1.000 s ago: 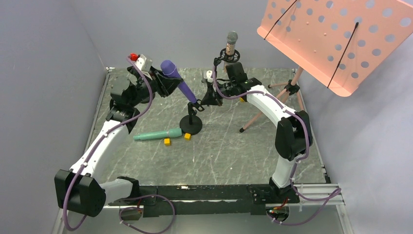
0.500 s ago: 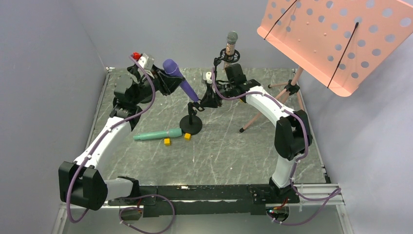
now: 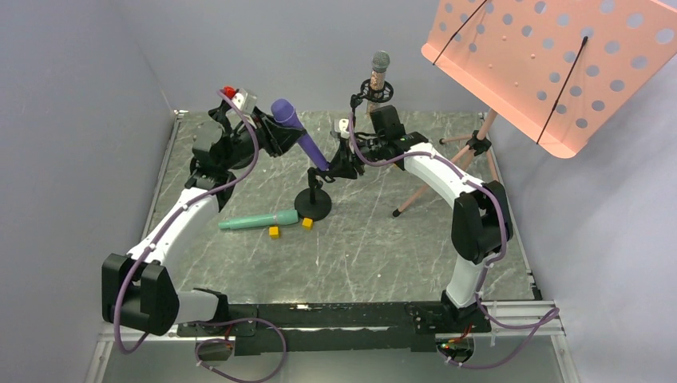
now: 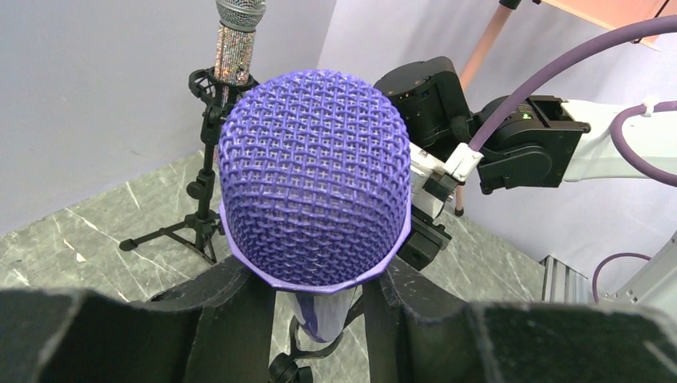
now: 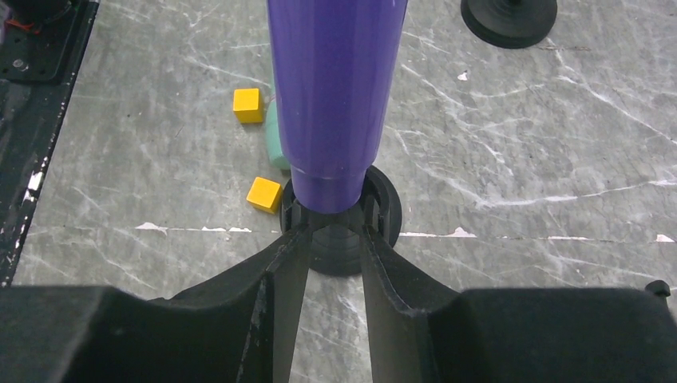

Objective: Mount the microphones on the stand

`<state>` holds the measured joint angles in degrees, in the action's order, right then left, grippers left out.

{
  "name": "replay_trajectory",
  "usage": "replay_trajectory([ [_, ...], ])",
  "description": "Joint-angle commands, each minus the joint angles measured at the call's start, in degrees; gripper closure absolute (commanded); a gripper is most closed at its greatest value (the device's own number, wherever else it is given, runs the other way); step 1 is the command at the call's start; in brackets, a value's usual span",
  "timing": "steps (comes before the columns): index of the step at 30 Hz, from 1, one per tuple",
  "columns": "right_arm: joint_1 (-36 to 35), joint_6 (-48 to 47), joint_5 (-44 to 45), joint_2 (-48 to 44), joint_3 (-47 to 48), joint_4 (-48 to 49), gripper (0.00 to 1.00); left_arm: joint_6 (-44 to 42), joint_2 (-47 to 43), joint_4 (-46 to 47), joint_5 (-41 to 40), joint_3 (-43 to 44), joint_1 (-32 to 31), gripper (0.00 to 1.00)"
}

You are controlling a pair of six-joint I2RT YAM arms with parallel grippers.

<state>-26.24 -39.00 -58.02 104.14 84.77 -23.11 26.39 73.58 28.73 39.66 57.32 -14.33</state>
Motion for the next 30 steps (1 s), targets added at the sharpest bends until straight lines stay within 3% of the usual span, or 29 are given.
replay_trajectory([
  [1, -0.2, -1.2, 0.3, -0.9, -0.7, 0.4, 0.59, 1.7, 0.5, 5.5, 1.9, -0.4, 0.2, 1.00],
  [23, -0.2, -0.6, -0.4, -0.1, -0.3, 0.0, 0.59, 2.1, 7.3, 9.4, 5.5, -4.4, 0.0, 1.00],
  [30, -0.2, -0.2, 1.7, -0.2, -0.4, -0.4, 0.57, -0.4, 8.4, 6.3, 6.8, -4.7, -0.7, 1.00],
])
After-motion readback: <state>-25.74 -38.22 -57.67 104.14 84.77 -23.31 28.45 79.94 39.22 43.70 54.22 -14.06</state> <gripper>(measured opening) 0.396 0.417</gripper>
